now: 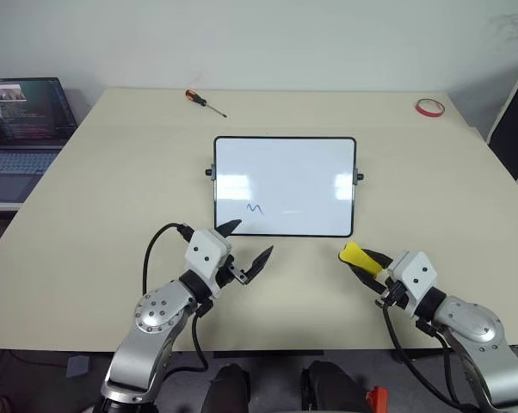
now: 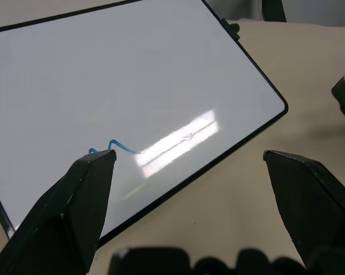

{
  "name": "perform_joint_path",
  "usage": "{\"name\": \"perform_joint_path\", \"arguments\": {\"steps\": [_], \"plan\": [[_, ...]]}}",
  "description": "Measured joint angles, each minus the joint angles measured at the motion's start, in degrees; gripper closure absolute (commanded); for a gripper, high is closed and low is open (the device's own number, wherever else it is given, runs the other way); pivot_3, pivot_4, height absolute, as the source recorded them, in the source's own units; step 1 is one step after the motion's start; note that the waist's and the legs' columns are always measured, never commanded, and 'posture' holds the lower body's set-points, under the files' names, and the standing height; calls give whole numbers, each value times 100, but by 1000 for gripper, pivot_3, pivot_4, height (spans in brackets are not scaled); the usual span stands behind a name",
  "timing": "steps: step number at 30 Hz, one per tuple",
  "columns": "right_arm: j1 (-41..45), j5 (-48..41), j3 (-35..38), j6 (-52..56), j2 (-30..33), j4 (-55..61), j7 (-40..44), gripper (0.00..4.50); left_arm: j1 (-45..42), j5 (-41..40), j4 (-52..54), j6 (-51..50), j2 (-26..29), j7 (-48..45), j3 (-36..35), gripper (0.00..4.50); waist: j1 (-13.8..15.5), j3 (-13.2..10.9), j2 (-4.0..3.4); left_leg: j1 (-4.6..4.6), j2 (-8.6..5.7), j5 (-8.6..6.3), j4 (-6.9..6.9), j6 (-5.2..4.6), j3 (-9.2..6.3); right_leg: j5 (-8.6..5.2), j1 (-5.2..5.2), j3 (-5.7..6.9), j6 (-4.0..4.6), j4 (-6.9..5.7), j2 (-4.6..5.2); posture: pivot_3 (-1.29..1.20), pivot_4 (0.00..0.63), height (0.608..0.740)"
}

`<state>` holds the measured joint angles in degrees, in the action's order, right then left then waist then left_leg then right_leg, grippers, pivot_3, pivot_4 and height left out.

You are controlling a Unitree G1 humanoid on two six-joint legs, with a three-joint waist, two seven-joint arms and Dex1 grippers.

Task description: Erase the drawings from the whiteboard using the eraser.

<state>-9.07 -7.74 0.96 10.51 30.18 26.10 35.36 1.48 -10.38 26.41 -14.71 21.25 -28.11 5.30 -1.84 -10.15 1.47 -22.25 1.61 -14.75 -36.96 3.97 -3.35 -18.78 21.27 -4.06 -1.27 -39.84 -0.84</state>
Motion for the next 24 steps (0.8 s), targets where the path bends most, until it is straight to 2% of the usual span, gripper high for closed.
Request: {"name": "perform_joint_path", "arguments": {"steps": [6,12,17,24], "plan": [[270,-11,7,-133,-35,-333,-58,3246,62,-12,23,-56,-50,133,-114,0,-1,0,1,-1,2,0,0,0,1,0,0,-1,0,1,0,0,150,740],[783,-5,-56,-240,-156,-757,-90,3246,726,-16,113,-272,-560,1023,-867,0,2,-1,2,0,4,0,0,0,-1,0,0,-1,1,1,3,0,150,740],[1132,35,-332,-367,-247,-1048,-45,3246,920,-54,123,-329,-652,1153,-922,0,21,-3,6,-2,2,0,-2,0,-2,0,-2,2,0,1,2,0,150,740],[2871,390,-785,-732,-806,-2091,-141,3246,916,-104,112,-334,-733,1123,-928,0,-50,-6,8,18,0,0,3,0,10,1,-2,-3,4,-7,-4,0,150,740]]}}
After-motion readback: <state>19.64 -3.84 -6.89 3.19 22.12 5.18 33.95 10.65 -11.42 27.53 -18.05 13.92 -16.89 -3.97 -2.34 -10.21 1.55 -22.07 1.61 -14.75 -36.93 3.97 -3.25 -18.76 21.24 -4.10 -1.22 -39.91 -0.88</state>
